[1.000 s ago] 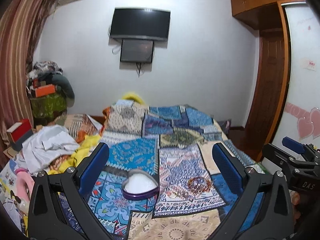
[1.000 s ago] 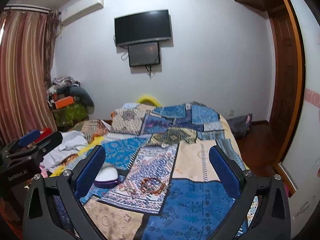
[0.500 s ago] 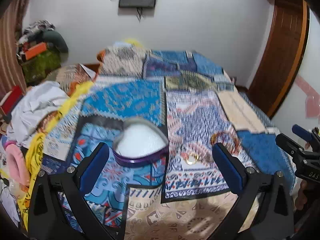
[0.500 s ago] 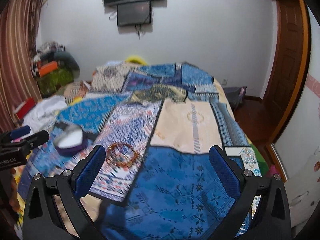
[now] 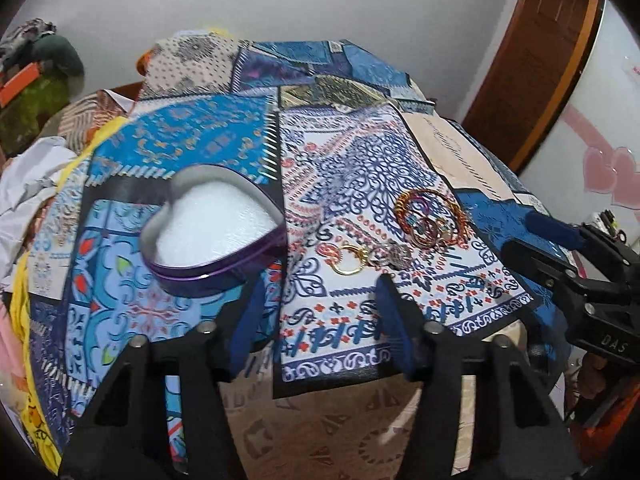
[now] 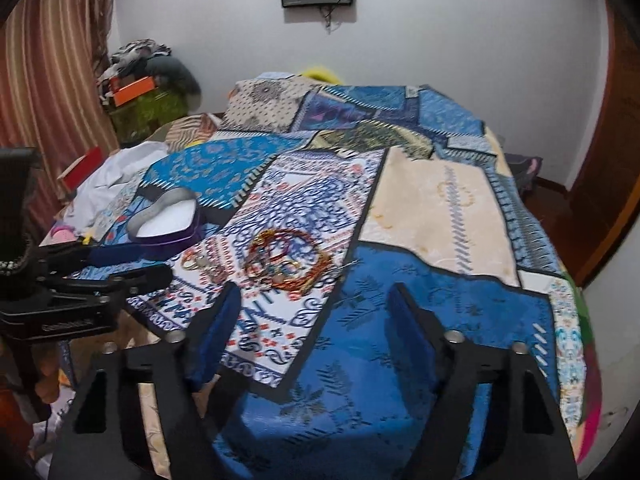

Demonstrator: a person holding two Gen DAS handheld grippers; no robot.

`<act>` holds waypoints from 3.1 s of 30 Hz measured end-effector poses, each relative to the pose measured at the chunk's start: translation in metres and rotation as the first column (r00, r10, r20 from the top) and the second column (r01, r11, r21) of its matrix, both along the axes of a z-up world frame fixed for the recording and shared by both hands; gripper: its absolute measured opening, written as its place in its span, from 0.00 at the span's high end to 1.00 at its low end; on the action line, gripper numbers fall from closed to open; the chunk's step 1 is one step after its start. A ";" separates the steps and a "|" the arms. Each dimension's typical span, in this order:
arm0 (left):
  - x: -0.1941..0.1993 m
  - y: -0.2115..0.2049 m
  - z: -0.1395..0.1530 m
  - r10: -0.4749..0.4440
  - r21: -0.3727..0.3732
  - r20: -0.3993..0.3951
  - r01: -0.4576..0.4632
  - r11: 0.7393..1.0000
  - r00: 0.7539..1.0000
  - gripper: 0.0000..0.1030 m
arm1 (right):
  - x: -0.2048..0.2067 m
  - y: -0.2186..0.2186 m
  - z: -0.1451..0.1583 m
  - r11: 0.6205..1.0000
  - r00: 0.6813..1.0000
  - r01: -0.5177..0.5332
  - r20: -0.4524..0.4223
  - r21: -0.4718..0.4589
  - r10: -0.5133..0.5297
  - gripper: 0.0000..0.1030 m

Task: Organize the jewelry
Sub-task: 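Move both tools down toward the jewelry pile beside the heart tin, then grasp a gold ring with the left tool while the right tool grasps a silver pendant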

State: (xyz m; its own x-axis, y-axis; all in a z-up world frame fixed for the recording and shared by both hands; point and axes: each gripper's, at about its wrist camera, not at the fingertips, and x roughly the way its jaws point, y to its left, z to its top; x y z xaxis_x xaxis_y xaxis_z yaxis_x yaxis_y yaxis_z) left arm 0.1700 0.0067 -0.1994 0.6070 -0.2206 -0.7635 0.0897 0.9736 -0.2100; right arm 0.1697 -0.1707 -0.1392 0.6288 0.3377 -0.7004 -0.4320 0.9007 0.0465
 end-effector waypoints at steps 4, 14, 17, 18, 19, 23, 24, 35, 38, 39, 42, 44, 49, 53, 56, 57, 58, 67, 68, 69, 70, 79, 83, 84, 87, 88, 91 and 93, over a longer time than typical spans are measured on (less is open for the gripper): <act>0.004 -0.004 -0.003 -0.030 -0.016 -0.009 0.030 0.999 1.000 0.61 | 0.003 0.005 -0.003 0.999 0.999 -0.045 -0.030 0.029 0.046 0.54; 0.015 -0.002 -0.006 -0.046 -0.025 -0.001 0.046 0.999 0.999 0.69 | 0.010 0.016 -0.011 0.993 0.991 -0.103 -0.084 0.052 0.107 0.72; 0.016 -0.004 -0.006 -0.055 -0.012 0.008 0.056 0.998 0.998 0.69 | 0.015 0.011 -0.012 0.996 0.994 -0.075 -0.078 0.039 0.078 0.72; 0.017 -0.005 -0.006 -0.059 -0.007 0.011 0.059 0.998 0.998 0.69 | 0.017 0.008 -0.012 0.997 0.995 -0.065 -0.078 0.040 0.068 0.72; 0.017 -0.005 -0.006 -0.062 -0.004 0.013 0.062 0.998 0.998 0.69 | 0.019 0.006 -0.011 0.997 0.995 -0.058 -0.080 0.041 0.062 0.72; 0.021 -0.008 -0.007 -0.072 0.019 0.024 0.071 0.997 0.997 0.70 | 0.027 -0.001 -0.012 0.999 0.997 -0.033 -0.074 0.003 0.033 0.72; 0.021 -0.010 -0.007 -0.075 0.026 0.028 0.074 0.997 0.997 0.70 | 0.029 -0.002 -0.013 0.999 0.997 -0.032 -0.075 -0.002 0.032 0.72; 0.030 -0.017 -0.009 -0.106 0.048 0.052 0.103 0.993 0.993 0.77 | 0.042 -0.001 -0.027 0.998 0.995 -0.054 -0.087 -0.031 0.051 0.81; 0.030 -0.019 -0.010 -0.107 0.052 0.062 0.104 0.993 0.992 0.82 | 0.045 0.000 -0.028 0.997 0.994 -0.064 -0.086 -0.030 0.061 0.86; 0.030 -0.019 -0.010 -0.107 0.054 0.064 0.103 0.993 0.992 0.84 | 0.045 0.000 -0.029 0.997 0.994 -0.066 -0.087 -0.029 0.063 0.89; 0.030 -0.020 -0.008 -0.104 0.057 0.072 0.100 0.993 0.992 0.85 | 0.045 -0.001 -0.030 0.998 0.994 -0.068 -0.088 -0.015 0.066 0.92; 0.029 -0.020 -0.007 -0.101 0.058 0.075 0.097 0.994 0.992 0.85 | 0.044 -0.002 -0.029 0.998 0.994 -0.064 -0.087 -0.006 0.063 0.94; 0.023 -0.021 0.002 -0.098 0.060 0.093 0.093 0.994 0.991 0.85 | 0.039 -0.006 -0.023 0.999 0.996 -0.046 -0.075 0.014 0.047 0.94; 0.016 -0.020 0.013 -0.091 0.063 0.116 0.084 0.994 0.989 0.85 | 0.036 -0.010 -0.014 0.999 0.998 -0.040 -0.056 0.030 0.041 0.94; 0.010 -0.019 0.022 -0.082 0.065 0.135 0.074 0.995 0.987 0.85 | 0.031 -0.012 -0.005 0.999 0.999 -0.033 -0.031 0.028 0.034 0.94; 0.008 -0.018 0.025 -0.079 0.062 0.141 0.071 0.996 0.987 0.85 | 0.030 -0.013 -0.002 0.999 0.999 -0.031 -0.023 0.027 0.032 0.94; 0.007 -0.017 0.027 -0.076 0.060 0.144 0.068 0.996 0.987 0.85 | 0.028 -0.014 0.001 0.999 1.000 -0.028 -0.010 0.021 0.028 0.94; -0.003 -0.006 0.038 -0.036 0.046 0.167 0.028 0.999 0.985 0.85 | 0.048 -0.003 -0.011 0.998 0.997 -0.043 -0.070 -0.036 0.041 0.72; -0.004 -0.005 0.038 -0.033 0.046 0.168 0.026 0.999 0.985 0.85 | 0.049 -0.003 -0.013 0.998 0.997 -0.045 -0.072 -0.041 0.042 0.72; -0.004 -0.003 0.038 -0.030 0.047 0.167 0.023 0.999 0.986 0.85 | 0.049 -0.003 -0.014 0.998 0.996 -0.049 -0.070 -0.046 0.046 0.72; -0.005 -0.002 0.038 -0.028 0.048 0.166 0.020 0.999 0.986 0.85 | 0.051 -0.001 -0.016 0.997 0.996 -0.055 -0.071 -0.057 0.051 0.72; -0.003 0.003 0.035 -0.010 0.049 0.162 0.002 0.999 0.987 0.85 | 0.057 0.014 -0.034 0.985 0.990 -0.117 -0.092 -0.123 0.106 0.91; -0.004 0.003 0.039 -0.010 0.050 0.170 0.002 0.999 0.985 0.85 | 0.055 0.007 -0.029 0.991 0.992 -0.100 -0.091 -0.085 0.093 0.92; -0.005 0.003 0.040 -0.009 0.049 0.173 0.000 0.999 0.985 0.85 | 0.054 0.005 -0.027 0.993 0.992 -0.092 -0.088 -0.079 0.085 0.92; -0.009 0.006 0.045 -0.004 0.053 0.187 -0.006 0.999 0.982 0.85 | 0.050 0.002 -0.018 0.995 0.994 -0.078 -0.074 -0.054 0.074 0.92; -0.010 0.007 0.048 -0.002 0.054 0.192 -0.009 0.998 0.981 0.85 | 0.048 0.001 -0.012 0.996 0.995 -0.076 -0.064 -0.047 0.073 0.92; -0.016 0.011 0.057 0.007 0.058 0.214 -0.020 0.998 0.977 0.85 | 0.041 0.003 0.005 0.997 0.997 -0.075 -0.023 -0.031 0.075 0.92; -0.018 0.013 0.063 0.014 0.064 0.232 -0.030 0.997 0.973 0.85 | 0.035 0.004 0.020 0.997 0.997 -0.076 0.013 -0.014 0.076 0.92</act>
State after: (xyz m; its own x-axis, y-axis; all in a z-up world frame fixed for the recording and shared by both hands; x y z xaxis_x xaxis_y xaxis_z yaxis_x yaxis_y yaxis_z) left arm 0.1517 0.0201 -0.1366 0.7729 -0.1584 -0.6144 0.1066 0.9870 -0.1204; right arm 0.2052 -0.1662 -0.1188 0.6111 0.3751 -0.6970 -0.4995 0.8659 0.0280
